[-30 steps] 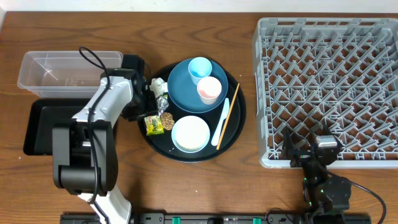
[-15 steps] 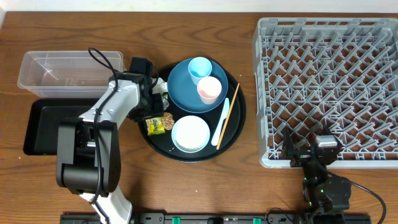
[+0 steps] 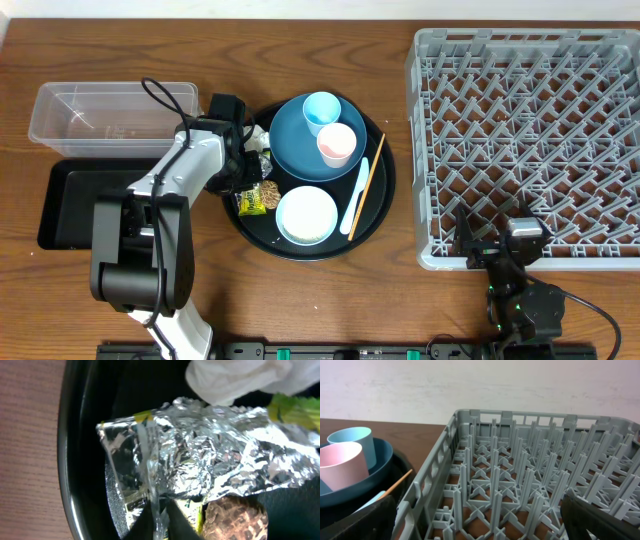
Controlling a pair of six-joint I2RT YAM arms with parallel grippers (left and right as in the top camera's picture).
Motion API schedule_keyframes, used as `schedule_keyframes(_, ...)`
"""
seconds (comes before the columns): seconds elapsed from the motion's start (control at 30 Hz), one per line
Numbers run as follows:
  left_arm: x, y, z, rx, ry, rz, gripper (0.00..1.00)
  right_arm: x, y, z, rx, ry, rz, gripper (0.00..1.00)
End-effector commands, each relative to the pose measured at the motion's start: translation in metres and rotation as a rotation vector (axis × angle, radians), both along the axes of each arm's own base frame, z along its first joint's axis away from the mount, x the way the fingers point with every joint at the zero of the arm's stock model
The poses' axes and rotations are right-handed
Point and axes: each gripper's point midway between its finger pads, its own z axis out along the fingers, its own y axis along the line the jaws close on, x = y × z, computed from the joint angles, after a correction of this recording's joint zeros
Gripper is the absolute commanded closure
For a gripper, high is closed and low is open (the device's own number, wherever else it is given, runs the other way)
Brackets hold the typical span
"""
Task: Sort waste into correct bins and load items into the dishwasher rack
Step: 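Lift the foil wrapper with the left gripper and drop it into the clear bin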
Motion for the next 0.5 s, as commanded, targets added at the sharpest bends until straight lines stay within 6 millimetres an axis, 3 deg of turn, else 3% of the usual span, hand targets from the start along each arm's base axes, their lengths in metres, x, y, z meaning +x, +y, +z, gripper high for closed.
schedule_keyframes(0.0, -0.003, 0.002, -0.003, 0.014, 0.015, -0.003, 0.94, 0.0, 0.0, -0.001, -0.008, 0.001, -0.004, 0.01)
schedule_keyframes(0.1, 0.003, 0.002, 0.008, 0.012, -0.009, -0.002, 0.94, 0.0, 0.0, -0.001, -0.008, 0.001, -0.004, 0.01)
schedule_keyframes(0.2, 0.012, 0.006, 0.033, 0.033, -0.065, 0.001, 0.94, 0.0, 0.0, -0.001, -0.008, 0.001, -0.004, 0.01)
schedule_keyframes(0.47, 0.026, 0.018, 0.129, 0.082, -0.321, 0.025, 0.94, 0.0, 0.0, -0.001, -0.008, 0.001, -0.004, 0.01)
